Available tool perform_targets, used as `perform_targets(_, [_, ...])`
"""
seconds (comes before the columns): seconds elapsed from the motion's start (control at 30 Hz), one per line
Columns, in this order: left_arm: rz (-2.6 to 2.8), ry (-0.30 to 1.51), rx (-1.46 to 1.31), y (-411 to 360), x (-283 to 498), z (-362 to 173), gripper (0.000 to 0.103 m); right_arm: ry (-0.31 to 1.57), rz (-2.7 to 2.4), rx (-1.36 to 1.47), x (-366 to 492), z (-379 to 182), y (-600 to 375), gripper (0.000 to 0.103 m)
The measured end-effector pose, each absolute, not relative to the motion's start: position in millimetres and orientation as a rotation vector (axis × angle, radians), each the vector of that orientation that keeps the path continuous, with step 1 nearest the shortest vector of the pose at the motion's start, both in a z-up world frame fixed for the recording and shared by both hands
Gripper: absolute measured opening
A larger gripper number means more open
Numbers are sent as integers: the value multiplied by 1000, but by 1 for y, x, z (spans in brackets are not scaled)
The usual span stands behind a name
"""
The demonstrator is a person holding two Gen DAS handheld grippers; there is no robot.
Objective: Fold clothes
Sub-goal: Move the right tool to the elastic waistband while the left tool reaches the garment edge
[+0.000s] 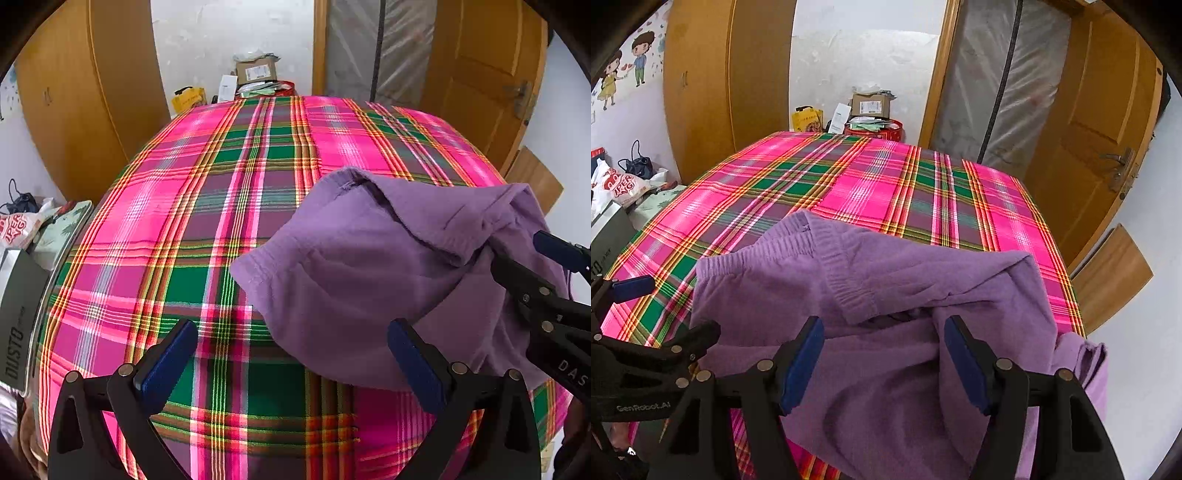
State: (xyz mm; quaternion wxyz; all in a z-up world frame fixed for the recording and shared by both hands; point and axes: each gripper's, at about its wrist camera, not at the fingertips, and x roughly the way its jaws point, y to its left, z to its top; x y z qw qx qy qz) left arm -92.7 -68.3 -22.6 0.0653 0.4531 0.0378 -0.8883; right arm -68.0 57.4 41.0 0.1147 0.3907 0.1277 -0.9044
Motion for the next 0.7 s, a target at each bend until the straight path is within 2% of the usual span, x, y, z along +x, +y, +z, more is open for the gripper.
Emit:
perform_targets(0.33, [-2665,125,1426,-69,-98,-37,102,454,-2610,1163,-84,24,50,64])
perform_targets(0.47, [-2678,144,1453,-68,-99,-43,99,492,-2588,1189,-93,15,47,52])
perform_targets(0.57, [-2686,163,1482,-67,-100,-47,88,506,-2563,1196,-96,10,46,41])
perform_targets(0.63, [-2686,178,1499,-66,-101,-50,75,514,-2545,1198,-98,6,45,32])
perform_targets(0.7, [-2689,179,1495,-66,-102,-50,72,517,-2536,1194,-99,5,45,24])
